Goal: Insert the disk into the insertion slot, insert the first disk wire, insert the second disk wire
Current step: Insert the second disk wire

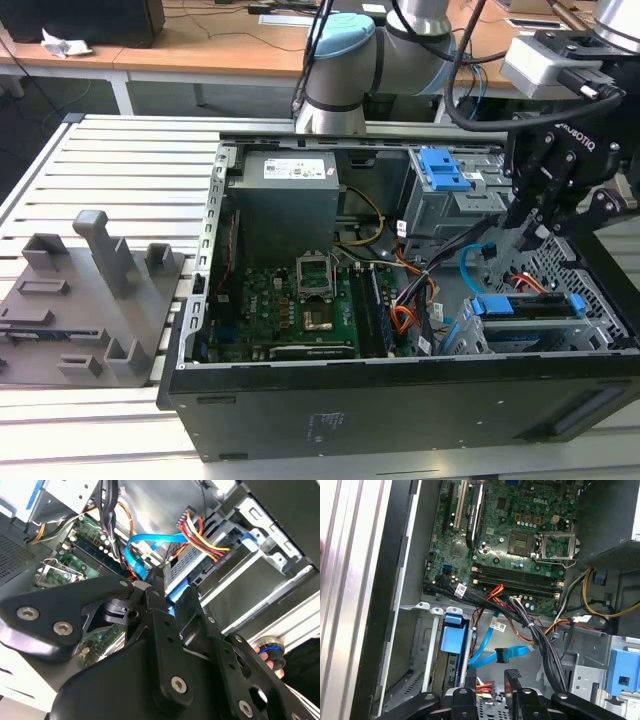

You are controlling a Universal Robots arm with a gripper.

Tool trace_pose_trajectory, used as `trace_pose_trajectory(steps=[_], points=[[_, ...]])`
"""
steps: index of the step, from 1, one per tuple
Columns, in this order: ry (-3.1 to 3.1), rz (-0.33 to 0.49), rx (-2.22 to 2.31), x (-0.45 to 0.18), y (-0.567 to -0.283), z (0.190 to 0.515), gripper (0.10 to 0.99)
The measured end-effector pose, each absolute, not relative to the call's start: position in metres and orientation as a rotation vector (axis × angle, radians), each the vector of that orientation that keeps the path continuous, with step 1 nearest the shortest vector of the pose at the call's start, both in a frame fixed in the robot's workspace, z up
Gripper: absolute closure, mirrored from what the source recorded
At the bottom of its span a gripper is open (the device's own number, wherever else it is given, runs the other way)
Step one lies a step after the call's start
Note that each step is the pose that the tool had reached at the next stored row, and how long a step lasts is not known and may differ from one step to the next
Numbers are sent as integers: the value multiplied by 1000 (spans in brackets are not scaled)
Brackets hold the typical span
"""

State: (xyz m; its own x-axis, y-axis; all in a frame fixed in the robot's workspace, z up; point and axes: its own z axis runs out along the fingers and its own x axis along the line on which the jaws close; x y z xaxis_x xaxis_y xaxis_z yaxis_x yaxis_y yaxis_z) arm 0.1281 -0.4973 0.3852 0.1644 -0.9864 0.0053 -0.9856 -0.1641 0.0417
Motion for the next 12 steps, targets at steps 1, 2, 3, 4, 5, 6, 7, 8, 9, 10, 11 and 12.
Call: trace_pose_trajectory(steps=[1, 2, 3, 4, 5, 6, 7, 8, 9, 10, 11, 12], points=[[-2008, -35, 2370, 124, -497, 385, 725], [-2008, -35, 2370, 120, -497, 384, 725], [-2008, -35, 2371, 116, -497, 382, 725], [-2008, -35, 2371, 115, -497, 379, 725], [-2008, -35, 2371, 114, -497, 377, 725], [-2006, -34, 2372, 113, -496, 374, 725], [-2005, -35, 2373, 113, -494, 372, 725], [-2004, -35, 2374, 112, -492, 369, 725], [-2003, -35, 2375, 111, -491, 365, 725], [-2001, -34, 2376, 110, -490, 361, 725], [-1999, -34, 2378, 109, -490, 358, 725], [-1996, -34, 2380, 109, -490, 355, 725]])
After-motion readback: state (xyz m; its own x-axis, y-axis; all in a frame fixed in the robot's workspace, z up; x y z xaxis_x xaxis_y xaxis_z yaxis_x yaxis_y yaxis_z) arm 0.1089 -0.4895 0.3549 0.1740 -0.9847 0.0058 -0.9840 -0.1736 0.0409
